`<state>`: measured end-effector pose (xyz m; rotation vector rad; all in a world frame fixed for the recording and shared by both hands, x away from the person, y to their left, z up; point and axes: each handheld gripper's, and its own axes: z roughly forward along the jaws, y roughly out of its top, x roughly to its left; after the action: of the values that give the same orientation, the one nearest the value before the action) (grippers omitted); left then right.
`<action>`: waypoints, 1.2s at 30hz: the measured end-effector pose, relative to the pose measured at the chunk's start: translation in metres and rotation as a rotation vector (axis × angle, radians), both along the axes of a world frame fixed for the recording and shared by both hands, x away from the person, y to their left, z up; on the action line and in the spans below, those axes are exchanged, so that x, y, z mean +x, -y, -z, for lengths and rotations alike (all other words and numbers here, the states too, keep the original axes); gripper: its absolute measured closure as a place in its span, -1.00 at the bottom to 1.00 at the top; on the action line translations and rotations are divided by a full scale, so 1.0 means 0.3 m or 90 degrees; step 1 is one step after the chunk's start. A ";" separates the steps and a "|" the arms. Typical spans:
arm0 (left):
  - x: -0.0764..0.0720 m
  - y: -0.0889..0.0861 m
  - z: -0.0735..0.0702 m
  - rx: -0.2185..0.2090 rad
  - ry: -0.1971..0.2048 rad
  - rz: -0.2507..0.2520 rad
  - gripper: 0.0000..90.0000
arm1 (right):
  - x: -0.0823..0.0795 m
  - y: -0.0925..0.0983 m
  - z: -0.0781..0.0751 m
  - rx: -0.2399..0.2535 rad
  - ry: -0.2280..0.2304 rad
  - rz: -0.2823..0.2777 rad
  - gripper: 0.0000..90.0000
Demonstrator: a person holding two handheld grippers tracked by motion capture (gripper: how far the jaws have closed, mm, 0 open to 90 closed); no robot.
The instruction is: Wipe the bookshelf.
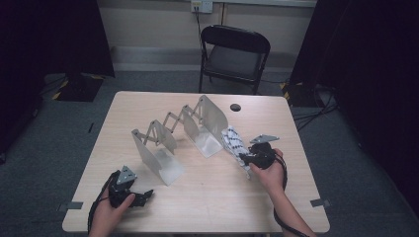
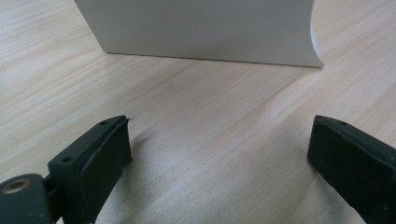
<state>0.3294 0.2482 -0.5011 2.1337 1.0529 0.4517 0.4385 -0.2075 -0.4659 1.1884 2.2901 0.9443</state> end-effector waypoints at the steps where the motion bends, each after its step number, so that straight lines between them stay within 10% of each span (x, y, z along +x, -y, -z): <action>1: 0.000 0.000 0.000 0.000 0.000 0.000 -0.87 | -0.004 0.003 0.007 0.000 -0.001 0.001 0.12; 15: 0.000 0.000 0.000 -0.001 0.000 -0.001 -0.87 | -0.005 0.053 0.000 0.014 0.012 0.024 0.10; 36: 0.000 0.000 0.000 -0.001 0.000 -0.001 -0.87 | 0.052 -0.052 0.088 0.004 0.031 0.004 0.16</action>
<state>0.3294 0.2481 -0.5012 2.1308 1.0546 0.4515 0.4542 -0.1918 -0.4923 1.1617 2.2457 0.9675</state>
